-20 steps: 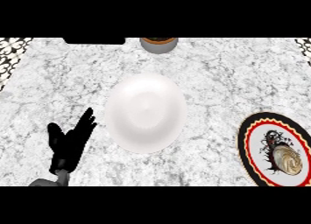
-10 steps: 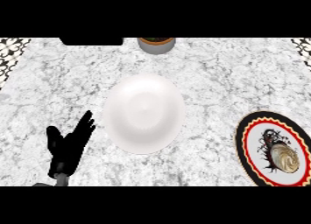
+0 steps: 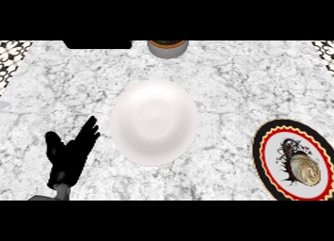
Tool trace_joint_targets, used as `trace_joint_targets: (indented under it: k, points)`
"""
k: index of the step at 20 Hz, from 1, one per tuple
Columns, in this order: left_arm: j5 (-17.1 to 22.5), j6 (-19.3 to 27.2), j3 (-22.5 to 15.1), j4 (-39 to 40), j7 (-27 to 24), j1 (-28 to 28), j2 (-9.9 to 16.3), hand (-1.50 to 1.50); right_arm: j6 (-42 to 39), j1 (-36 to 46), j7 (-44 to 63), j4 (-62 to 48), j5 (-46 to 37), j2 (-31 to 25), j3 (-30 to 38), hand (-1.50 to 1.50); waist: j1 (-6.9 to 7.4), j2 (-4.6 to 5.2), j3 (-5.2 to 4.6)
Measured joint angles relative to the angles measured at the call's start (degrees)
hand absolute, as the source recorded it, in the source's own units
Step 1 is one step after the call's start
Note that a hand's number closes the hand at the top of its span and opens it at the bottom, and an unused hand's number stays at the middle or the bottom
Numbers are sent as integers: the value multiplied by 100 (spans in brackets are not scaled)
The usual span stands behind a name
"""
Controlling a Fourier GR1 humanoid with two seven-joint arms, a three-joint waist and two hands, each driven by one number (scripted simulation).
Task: Pick the cupcake from the plate and place it in the plate
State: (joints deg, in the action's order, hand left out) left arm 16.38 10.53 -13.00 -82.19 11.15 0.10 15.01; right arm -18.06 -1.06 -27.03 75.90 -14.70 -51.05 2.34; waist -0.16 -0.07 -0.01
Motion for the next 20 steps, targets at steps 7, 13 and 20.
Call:
trace_joint_targets:
  k: [7,13,20]
  points:
    - [-180,-63,94,-65,82,19,-173,0,-181,-305,336,408,-478,463,-83,-150,3,0,-1]
    - [-280,-298,331,200,-68,-42,-268,0,-157,-432,358,545,-956,883,-11,-150,4,3,0]
    - [-514,-324,367,293,-152,-24,-479,0,223,-366,577,410,-1786,1311,-35,-150,13,6,1]
